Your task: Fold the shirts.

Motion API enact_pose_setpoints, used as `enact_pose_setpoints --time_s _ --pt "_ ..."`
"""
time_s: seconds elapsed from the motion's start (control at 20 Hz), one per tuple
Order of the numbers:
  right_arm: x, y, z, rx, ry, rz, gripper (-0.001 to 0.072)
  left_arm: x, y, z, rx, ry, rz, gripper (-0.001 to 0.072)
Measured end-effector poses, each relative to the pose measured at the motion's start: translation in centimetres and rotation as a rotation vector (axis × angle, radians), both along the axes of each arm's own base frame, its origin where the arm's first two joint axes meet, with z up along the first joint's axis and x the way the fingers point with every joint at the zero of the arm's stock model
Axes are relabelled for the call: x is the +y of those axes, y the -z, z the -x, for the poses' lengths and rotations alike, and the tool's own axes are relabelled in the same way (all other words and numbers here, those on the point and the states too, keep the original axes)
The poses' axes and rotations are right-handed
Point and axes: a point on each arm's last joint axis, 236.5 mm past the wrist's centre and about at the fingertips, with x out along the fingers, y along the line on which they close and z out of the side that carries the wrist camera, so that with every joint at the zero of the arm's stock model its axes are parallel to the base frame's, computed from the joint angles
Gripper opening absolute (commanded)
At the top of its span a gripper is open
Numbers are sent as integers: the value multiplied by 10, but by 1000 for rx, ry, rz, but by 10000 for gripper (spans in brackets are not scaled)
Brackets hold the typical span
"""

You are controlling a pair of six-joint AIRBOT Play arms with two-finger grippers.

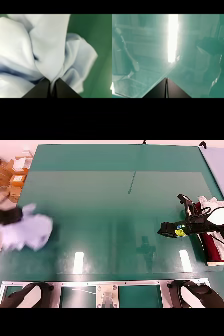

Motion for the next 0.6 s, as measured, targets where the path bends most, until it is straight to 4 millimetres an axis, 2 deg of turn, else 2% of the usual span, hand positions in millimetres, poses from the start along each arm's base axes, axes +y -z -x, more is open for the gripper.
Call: enact_pose_setpoints --time_s 0.1,0.15,0.25,0.35,0.45,0.5,0.55,0.6 --pt "0 0 0 0 0 0 27 -68 -41 -30 -144 153 92 20" --pt "0 0 0 0 0 0 27 -107 -57 -38 -199 237 141 20" --pt "0 0 0 0 0 0 27 -180 -79 -41 -273 391 227 21" --pt "0 0 0 0 0 0 27 -241 -85 -38 -307 512 294 22" --pt "0 0 0 0 0 0 27 -289 -75 -35 -296 589 340 23" --pt "0 0 0 0 0 0 27 -309 -63 -34 -273 619 358 234" --pt "0 0 0 0 0 0 27 -326 -50 -32 -245 639 374 648" --pt "0 0 0 0 0 0 27 -341 -37 -31 -215 650 392 714"
